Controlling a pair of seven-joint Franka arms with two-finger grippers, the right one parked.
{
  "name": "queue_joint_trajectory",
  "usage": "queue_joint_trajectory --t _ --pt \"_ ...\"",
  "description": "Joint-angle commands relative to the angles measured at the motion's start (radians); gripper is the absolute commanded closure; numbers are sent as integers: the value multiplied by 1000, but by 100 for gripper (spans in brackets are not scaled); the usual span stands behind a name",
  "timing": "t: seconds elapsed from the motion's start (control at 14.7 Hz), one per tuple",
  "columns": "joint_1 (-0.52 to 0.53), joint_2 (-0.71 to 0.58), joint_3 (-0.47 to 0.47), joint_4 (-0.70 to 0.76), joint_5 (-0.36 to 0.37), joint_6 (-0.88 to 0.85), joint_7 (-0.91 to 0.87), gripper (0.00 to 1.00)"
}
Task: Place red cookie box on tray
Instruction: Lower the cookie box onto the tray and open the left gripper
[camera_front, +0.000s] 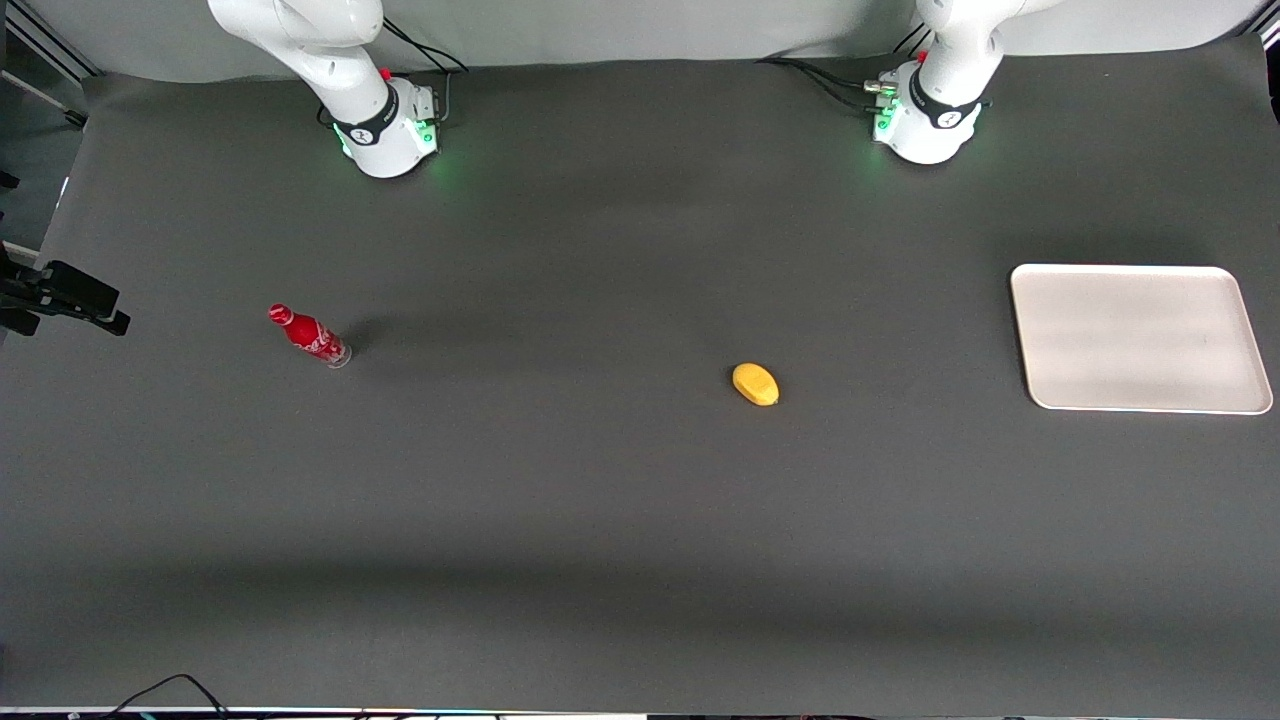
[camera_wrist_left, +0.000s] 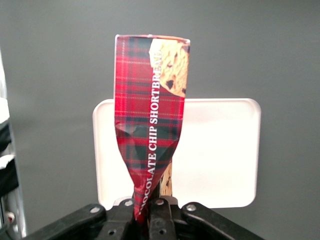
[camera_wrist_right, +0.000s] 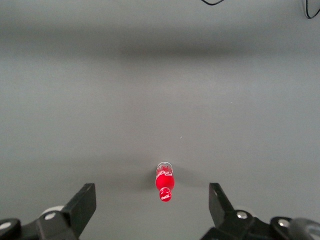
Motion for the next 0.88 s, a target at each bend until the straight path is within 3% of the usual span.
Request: queue_joint_trajectory --t 0.0,0.34,0.81 --pt "89 106 3 3 -52 112 57 100" --pt "154 293 3 -19 -210 333 254 100" --pt "171 413 0 -20 -248 392 362 100"
